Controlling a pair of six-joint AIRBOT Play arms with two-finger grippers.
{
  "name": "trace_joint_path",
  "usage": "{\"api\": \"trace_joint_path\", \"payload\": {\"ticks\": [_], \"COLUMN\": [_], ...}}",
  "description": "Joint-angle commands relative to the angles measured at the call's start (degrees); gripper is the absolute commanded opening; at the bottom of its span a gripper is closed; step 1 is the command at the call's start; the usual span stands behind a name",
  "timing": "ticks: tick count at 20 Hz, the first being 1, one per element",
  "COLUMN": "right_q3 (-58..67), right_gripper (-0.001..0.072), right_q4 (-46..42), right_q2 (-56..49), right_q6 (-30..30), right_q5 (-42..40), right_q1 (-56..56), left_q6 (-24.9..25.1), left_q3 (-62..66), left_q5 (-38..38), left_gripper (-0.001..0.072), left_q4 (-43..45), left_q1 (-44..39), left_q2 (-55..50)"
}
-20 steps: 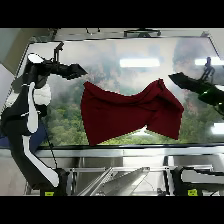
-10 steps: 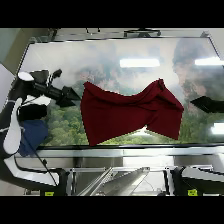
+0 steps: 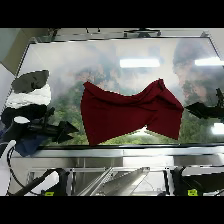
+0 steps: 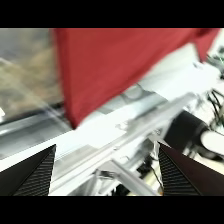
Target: Fold the shirts.
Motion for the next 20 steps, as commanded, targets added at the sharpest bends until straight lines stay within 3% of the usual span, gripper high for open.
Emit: {"api": "trace_joint_path", "payload": {"ticks": [1, 2, 3, 4, 9, 14, 15, 16, 20], "right_q3": [0.3, 0.6, 0.6, 0.6, 1.3, 1.4, 1.4, 1.4, 1.4], "right_gripper": [0.0501, 0.0493, 0.0409, 0.0396, 0.0396, 0.0395, 0.0396, 0.0395, 0.0395], "right_q4": [2.2, 2.3, 2.2, 2.2, 2.3, 2.4, 2.4, 2.4, 2.3], "right_q2": [-2.5, -3.0, -3.2, -3.3, -3.3, -3.3, -3.3, -3.3, -3.3], "right_q6": [-0.9, -0.9, -0.9, -0.8, -0.8, -0.4, -0.4, -0.4, -0.3], "right_q5": [-1.8, -1.7, -1.7, -1.6, -1.3, -0.1, 0.5, 1.1, 2.4], "right_q1": [1.8, 2.8, 4.0, 5.2, 10.0, 10.7, 10.7, 10.7, 10.7], "left_q6": [0.3, 0.3, 0.3, 0.3, 2.1, 4.2, 4.2, 4.2, 4.2], "left_q3": [-7.0, -8.0, -9.0, -10.0, -13.3, -10.6, -9.0, -7.0, 1.2], "left_q5": [4.1, 4.9, 5.6, 6.0, 7.2, 17.7, 18.6, 19.5, 18.9], "left_gripper": [0.0697, 0.0689, 0.0690, 0.0690, 0.0691, 0.0690, 0.0582, 0.0519, 0.0516], "left_q4": [2.8, 2.8, 2.7, 2.7, -0.7, -6.9, -7.1, -8.0, -8.6], "left_q1": [3.1, 3.0, 3.0, 3.0, 1.6, -11.8, -14.9, -18.3, -28.4], "left_q2": [4.8, 5.2, 5.2, 4.8, -0.7, -8.0, -9.9, -11.6, -17.1]}}
